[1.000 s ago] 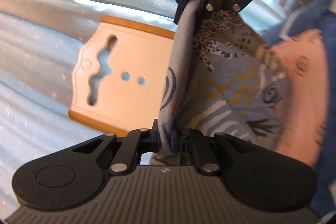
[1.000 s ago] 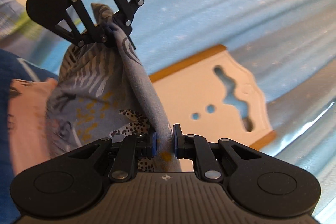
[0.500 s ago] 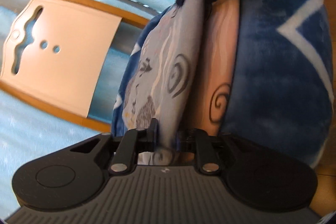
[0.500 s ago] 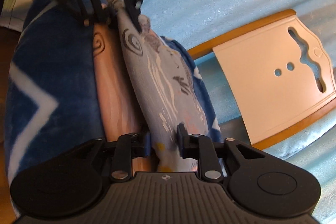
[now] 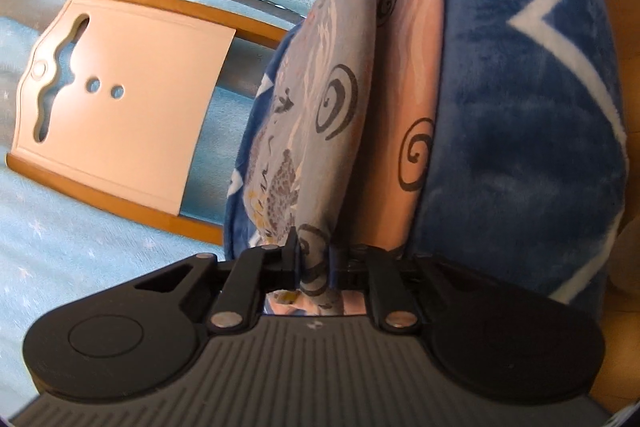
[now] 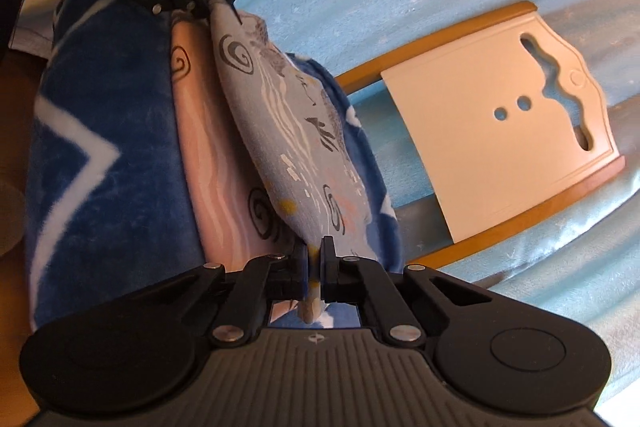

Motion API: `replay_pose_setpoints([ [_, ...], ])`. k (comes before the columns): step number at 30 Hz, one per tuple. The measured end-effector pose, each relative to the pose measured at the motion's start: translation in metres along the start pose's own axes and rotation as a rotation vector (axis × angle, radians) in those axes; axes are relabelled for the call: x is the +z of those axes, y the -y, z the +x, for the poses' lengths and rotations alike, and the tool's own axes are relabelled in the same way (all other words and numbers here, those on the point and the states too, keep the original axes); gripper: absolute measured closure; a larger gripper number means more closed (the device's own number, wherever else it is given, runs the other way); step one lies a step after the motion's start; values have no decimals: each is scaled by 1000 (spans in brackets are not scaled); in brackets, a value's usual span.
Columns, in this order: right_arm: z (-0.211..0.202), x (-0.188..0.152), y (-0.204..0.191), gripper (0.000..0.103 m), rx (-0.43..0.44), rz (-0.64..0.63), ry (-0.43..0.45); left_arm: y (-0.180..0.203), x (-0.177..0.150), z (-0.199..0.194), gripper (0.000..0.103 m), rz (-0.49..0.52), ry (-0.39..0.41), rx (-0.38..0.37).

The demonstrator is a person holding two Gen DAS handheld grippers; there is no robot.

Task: Fold clothes
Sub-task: 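Carry the folded garment with both grippers onto the pink cloth on the blue blanket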

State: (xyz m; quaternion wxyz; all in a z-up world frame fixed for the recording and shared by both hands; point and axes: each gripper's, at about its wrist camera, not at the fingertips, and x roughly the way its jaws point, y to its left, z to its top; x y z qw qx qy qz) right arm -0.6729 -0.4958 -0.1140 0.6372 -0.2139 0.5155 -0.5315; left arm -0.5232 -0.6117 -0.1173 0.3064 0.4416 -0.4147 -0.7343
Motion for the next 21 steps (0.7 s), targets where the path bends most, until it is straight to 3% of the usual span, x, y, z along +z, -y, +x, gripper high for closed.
replay_pose_setpoints([
  [5, 7, -4, -18, 98, 14, -21, -25, 7, -1, 0, 90, 6, -16, 12],
  [9, 0, -5, -14, 82, -9, -3, -19, 4, -8, -9, 85, -38, -18, 38],
  [13, -3, -2, -16, 79, -19, -27, 0, 7, -13, -17, 84, -63, -2, 71],
  [15, 0, 1, -15, 81, -10, -21, 4, 10, -12, -17, 84, -47, 3, 79],
  [16, 2, 2, -14, 90, 0, -16, 1, 11, -11, -16, 85, -39, 1, 76],
  [17, 4, 3, -13, 97, 10, -8, -3, 12, -11, -15, 93, -34, -3, 72],
  [21, -1, 8, -8, 101, 20, 35, -11, 12, -13, -14, 96, -14, -13, 59],
])
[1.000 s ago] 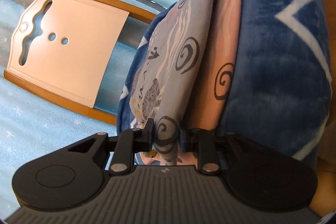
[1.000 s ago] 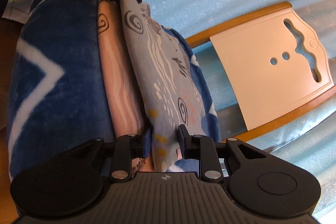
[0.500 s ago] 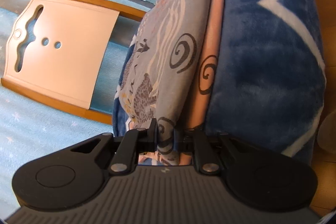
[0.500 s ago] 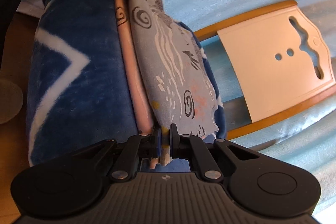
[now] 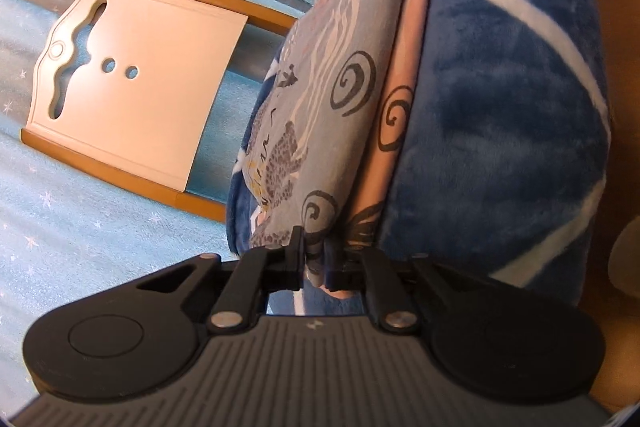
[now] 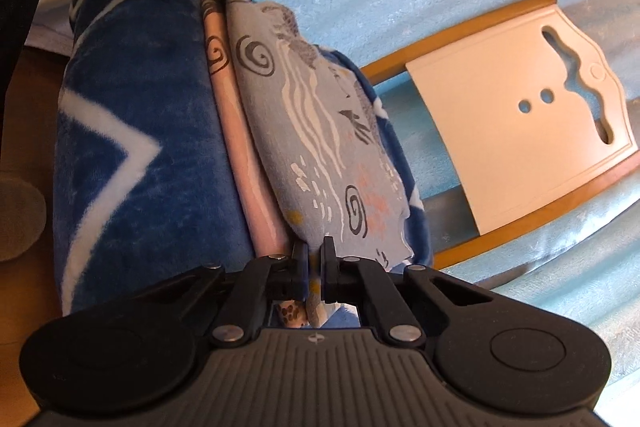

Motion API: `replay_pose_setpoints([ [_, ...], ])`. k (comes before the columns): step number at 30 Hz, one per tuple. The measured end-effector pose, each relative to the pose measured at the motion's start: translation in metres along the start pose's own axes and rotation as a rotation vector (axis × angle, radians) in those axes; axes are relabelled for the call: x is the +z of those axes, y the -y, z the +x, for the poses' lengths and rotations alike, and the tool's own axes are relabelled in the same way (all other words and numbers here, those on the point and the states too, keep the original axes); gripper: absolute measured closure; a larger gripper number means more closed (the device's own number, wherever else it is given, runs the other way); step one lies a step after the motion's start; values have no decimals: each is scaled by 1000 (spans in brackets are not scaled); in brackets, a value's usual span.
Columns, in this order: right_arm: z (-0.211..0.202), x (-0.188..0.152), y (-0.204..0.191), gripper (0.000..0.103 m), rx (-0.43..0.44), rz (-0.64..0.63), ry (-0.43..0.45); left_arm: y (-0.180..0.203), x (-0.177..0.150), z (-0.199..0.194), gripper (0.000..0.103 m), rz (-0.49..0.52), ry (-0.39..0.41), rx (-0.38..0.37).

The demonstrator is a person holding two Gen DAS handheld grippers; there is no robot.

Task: Fold clothes
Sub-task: 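Carry the folded garment with both grippers onto the pink cloth on the blue blanket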

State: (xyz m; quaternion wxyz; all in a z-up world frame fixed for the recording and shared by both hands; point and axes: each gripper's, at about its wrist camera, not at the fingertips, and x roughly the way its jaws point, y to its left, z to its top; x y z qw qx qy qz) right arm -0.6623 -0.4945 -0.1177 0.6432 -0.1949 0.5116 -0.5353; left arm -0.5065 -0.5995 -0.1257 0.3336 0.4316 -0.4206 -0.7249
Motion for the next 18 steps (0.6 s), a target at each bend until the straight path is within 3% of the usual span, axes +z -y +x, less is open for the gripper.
replay_pose_setpoints([
  [11, -4, -7, -11, 100, 20, 0, -12, 8, -8, -2, 98, 79, -17, -22],
  [15, -11, -10, -13, 100, 19, 9, -14, 3, -16, -10, 98, 18, -40, -25],
  [18, -19, -12, -14, 103, 25, 29, -18, -6, -24, -20, 96, -87, -47, -31],
])
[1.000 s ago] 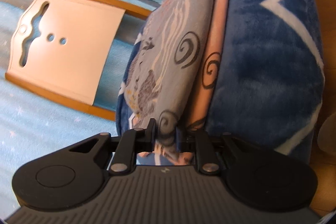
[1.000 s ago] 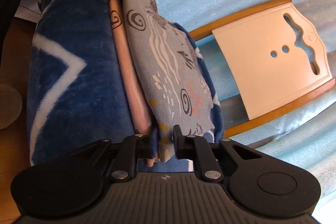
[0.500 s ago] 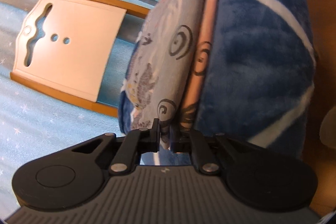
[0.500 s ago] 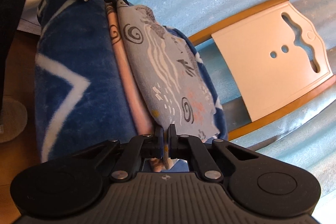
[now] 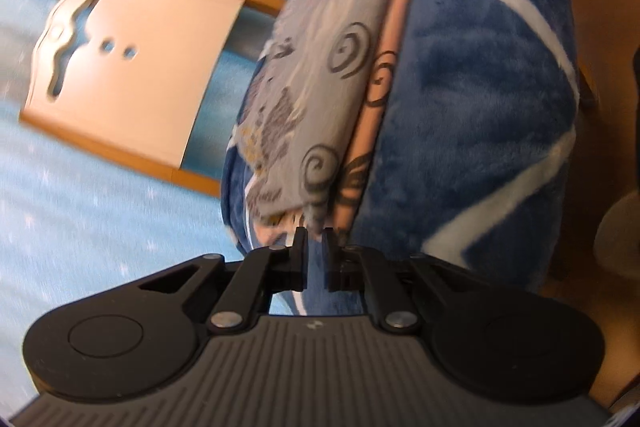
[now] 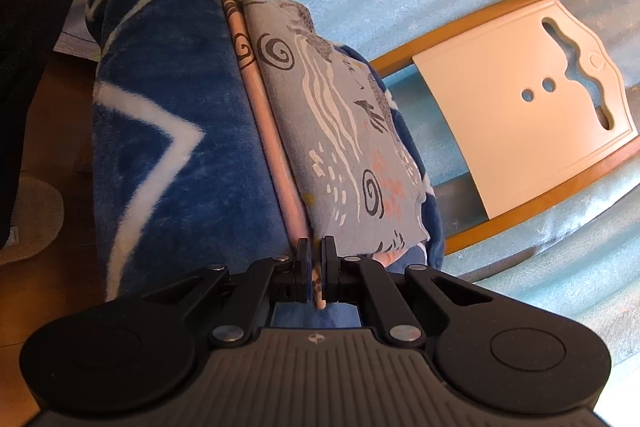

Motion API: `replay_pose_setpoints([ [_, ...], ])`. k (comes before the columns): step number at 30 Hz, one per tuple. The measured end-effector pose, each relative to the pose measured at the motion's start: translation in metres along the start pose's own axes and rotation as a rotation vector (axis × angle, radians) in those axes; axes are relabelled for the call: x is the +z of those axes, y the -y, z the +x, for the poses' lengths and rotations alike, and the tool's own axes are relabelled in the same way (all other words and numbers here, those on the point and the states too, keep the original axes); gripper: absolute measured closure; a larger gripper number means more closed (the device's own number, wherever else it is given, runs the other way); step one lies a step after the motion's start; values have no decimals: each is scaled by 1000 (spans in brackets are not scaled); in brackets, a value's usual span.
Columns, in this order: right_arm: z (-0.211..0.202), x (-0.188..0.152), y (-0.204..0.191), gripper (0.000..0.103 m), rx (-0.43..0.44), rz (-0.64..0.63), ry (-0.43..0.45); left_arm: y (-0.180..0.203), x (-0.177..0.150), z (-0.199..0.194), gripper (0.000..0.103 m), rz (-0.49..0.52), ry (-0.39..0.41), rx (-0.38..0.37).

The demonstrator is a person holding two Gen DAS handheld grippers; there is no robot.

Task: Fold clothes
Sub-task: 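Carry the folded garment with both grippers onto the pink cloth on the blue blanket, then open both grippers and release the garment on the pink cloth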

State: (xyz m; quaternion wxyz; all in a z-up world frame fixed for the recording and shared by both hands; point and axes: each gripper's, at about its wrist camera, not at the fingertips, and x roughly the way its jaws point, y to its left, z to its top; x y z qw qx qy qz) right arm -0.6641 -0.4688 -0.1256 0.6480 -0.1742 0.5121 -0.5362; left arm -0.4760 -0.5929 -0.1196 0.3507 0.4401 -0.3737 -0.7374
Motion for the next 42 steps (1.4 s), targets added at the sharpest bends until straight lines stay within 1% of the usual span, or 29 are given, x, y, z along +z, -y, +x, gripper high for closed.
replay_pose_setpoints([
  [3, -8, -1, 5, 103, 11, 59, 6, -14, -4, -7, 95, -131, 7, -8],
  [5, -12, 1, 16, 103, 33, 163, 18, -23, -2, -9, 95, -200, 14, -8],
  [8, -14, 3, 48, 101, 109, 430, 50, -40, 11, -7, 95, -306, 43, -24],
  [10, -5, 2, 73, 98, 171, 629, 63, -51, 22, -1, 95, -378, 63, -51],
  [12, 8, -2, 95, 98, 226, 802, 71, -60, 34, 8, 94, -444, 75, -88],
  [14, 24, -6, 112, 94, 288, 947, 72, -66, 40, 19, 93, -504, 72, -133],
  [15, 32, -8, 116, 91, 316, 993, 65, -68, 40, 25, 93, -526, 61, -157],
  [16, 40, -10, 119, 90, 341, 1031, 52, -69, 40, 31, 93, -544, 48, -178],
  [19, 50, -20, 115, 88, 389, 1079, -8, -63, 33, 36, 93, -548, 13, -203],
  [21, 48, -26, 108, 89, 401, 1088, -14, -60, 25, 35, 94, -566, 8, -212],
  [23, 48, -31, 105, 89, 408, 1103, -12, -60, 19, 36, 94, -605, 8, -225],
  [25, 51, -32, 107, 89, 410, 1109, -9, -61, 18, 36, 95, -622, 5, -229],
  [27, 51, -29, 107, 89, 401, 1088, -13, -59, 22, 36, 97, -603, -1, -222],
  [30, 49, -25, 104, 89, 381, 1059, -14, -57, 25, 35, 97, -583, -6, -209],
  [35, 40, -25, 99, 85, 343, 1068, -8, -62, 21, 26, 96, -657, -28, -204],
  [37, 35, -26, 95, 85, 322, 1073, -4, -62, 20, 21, 95, -669, -33, -195],
  [42, 25, -34, 84, 85, 306, 1108, -8, -59, 20, 11, 90, -691, -44, -180],
])
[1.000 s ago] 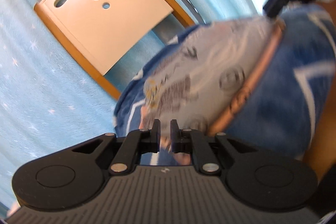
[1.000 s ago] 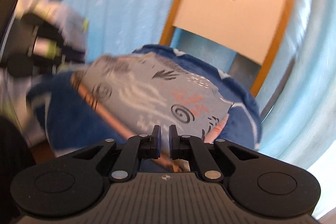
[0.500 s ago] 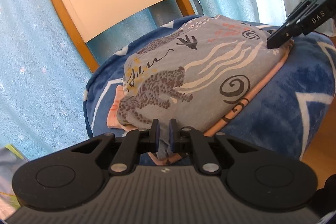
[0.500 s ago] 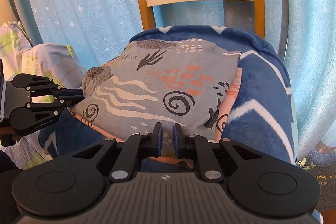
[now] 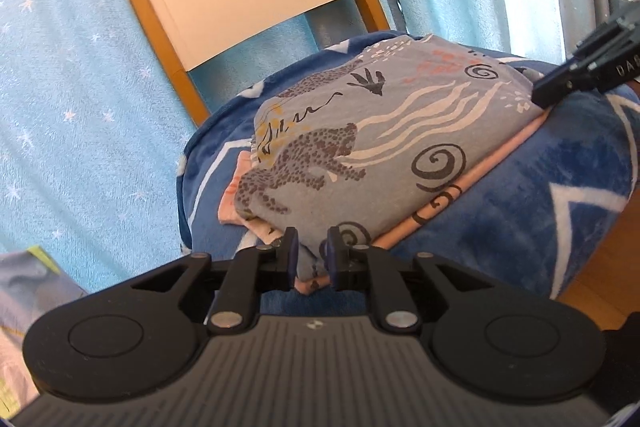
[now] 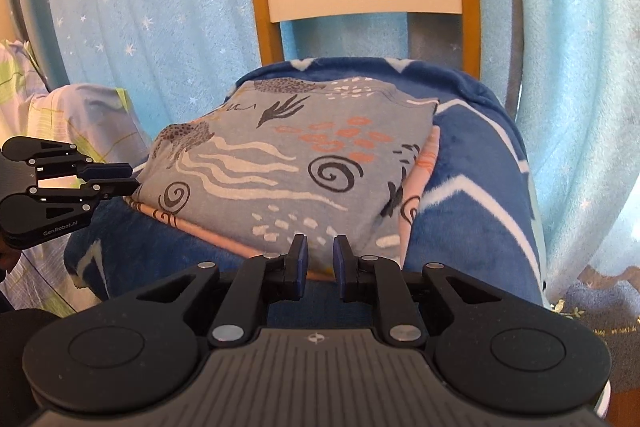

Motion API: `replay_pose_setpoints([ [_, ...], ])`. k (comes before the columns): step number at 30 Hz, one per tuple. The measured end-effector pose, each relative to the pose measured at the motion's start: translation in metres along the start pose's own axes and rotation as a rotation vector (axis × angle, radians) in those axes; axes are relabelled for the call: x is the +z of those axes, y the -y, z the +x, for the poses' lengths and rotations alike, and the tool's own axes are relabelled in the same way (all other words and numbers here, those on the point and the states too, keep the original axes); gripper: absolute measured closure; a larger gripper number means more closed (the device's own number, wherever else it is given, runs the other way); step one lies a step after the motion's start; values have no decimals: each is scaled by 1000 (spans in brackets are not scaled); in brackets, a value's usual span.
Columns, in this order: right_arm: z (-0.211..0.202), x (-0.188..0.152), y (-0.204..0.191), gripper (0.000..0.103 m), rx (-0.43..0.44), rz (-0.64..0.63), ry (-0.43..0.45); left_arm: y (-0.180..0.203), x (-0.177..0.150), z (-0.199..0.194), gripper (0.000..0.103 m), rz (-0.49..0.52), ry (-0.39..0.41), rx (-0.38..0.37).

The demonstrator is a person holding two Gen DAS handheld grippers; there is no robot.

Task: Fold clothes

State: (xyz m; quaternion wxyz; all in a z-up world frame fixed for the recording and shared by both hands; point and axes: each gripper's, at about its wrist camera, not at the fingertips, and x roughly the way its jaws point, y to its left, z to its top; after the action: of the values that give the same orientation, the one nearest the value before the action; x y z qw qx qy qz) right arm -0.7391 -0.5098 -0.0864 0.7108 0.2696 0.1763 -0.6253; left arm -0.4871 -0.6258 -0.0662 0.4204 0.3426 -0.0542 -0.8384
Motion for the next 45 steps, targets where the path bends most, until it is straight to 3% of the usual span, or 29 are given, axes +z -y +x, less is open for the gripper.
replay_pose_setpoints([
  [14, -16, -26, -13, 72, -24, 63, -12, 4, -7, -14, 82, -18, -13, 12],
  [22, -32, 10, -26, 69, 19, 48, 113, -8, 19, -26, 78, -90, 80, 22],
  [27, 1, 44, -31, 62, 19, -27, 104, -14, 43, -2, 75, -88, 94, 7],
  [31, 37, 47, -23, 60, 38, -13, -23, -13, 43, 29, 75, -49, 1, -28],
  [35, 29, 49, -18, 60, 72, -20, 44, -22, 43, 36, 72, -77, 22, -27],
  [38, 29, 69, -17, 60, 62, -37, 110, -33, 59, 50, 72, -120, 52, -44],
  [41, 47, 91, -18, 60, 31, -96, 120, -31, 74, 75, 73, -91, 45, -61],
  [45, 89, 94, -8, 61, -15, -118, -20, -26, 68, 106, 73, -74, -38, -105],
])
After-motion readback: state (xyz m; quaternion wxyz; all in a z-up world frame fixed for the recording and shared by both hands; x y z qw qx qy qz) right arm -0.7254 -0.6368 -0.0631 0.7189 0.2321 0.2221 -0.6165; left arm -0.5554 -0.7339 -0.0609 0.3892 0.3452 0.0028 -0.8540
